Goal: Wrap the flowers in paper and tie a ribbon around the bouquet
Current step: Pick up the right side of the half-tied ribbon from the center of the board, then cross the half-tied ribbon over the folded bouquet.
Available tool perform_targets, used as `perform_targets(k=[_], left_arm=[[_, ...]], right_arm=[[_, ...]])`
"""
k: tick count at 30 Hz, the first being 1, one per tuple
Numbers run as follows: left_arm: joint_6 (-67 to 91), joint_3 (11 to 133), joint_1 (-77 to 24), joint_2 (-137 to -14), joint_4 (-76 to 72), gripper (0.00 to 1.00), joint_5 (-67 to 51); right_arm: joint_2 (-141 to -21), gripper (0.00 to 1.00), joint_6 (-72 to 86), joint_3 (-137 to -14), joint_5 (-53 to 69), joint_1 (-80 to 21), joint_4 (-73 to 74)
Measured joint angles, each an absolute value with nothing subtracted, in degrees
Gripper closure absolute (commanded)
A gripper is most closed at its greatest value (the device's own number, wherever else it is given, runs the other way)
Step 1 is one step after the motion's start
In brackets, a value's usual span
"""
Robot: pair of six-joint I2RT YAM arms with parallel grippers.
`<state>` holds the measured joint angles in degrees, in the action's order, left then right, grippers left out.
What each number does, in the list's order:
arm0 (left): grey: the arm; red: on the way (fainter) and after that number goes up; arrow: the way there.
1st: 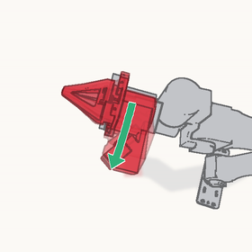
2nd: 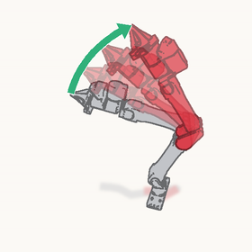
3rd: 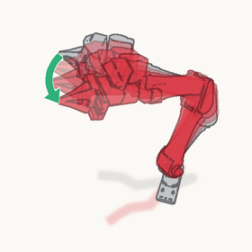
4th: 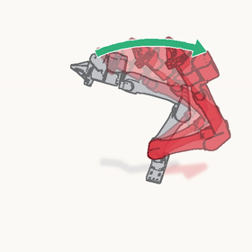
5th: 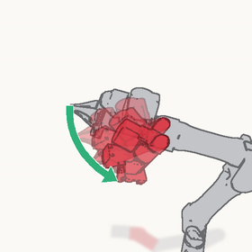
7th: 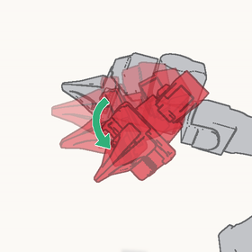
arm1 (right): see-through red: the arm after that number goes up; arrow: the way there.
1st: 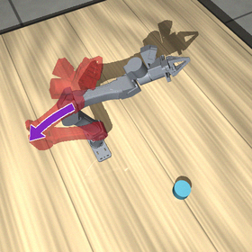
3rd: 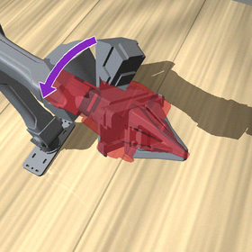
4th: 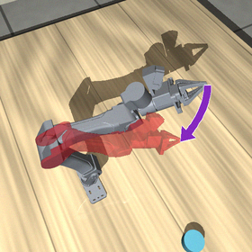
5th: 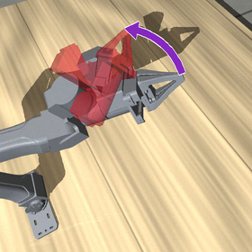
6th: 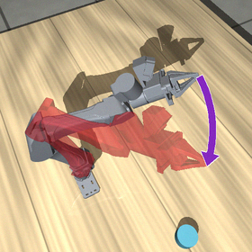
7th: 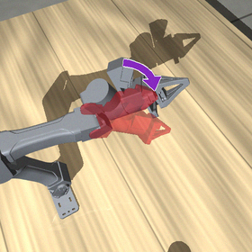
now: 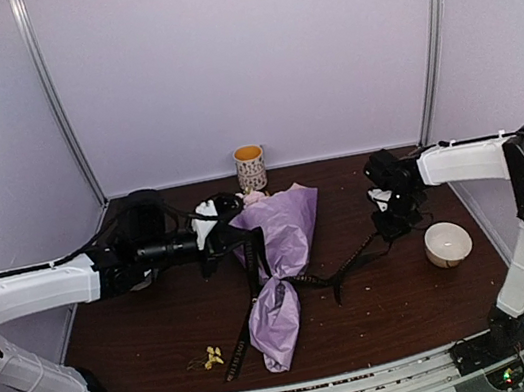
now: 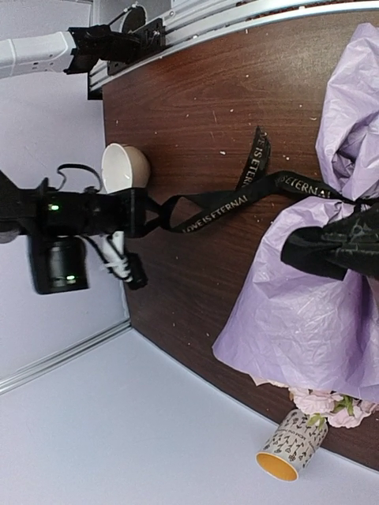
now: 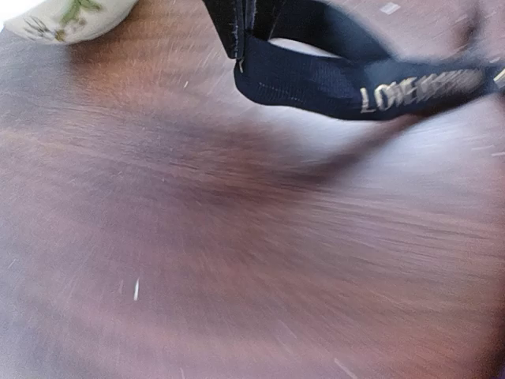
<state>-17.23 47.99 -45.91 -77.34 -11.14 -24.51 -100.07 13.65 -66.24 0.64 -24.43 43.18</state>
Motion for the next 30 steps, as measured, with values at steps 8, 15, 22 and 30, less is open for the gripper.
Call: perform_targets(k=[8,15,22,30], left_arm=[[-17.7,45.6,-47.9,-77.2,-12.7,1.00,-24.5],[-17.5,38.9,-49.9,-73.5,-15.9,1.00,-24.2],[-15.7,32.6,-51.9,-68.5,-20.9,1.00,-23.7],[-13.9,30.9,-52.9,-68.5,-22.8,1.00,-23.6]], right_arm=[[-82.1,1.00,11.5,-72.1,16.4,-33.6,39.5],[-89.9,1.00,14.7,-91.2,24.2,-48.7,30.3],[-111.8,0.88,18.5,-112.8,23.9,-54.3,27.9],[-127.5,0.51,20.3,-124.9,23.5,-58.8,32.3]])
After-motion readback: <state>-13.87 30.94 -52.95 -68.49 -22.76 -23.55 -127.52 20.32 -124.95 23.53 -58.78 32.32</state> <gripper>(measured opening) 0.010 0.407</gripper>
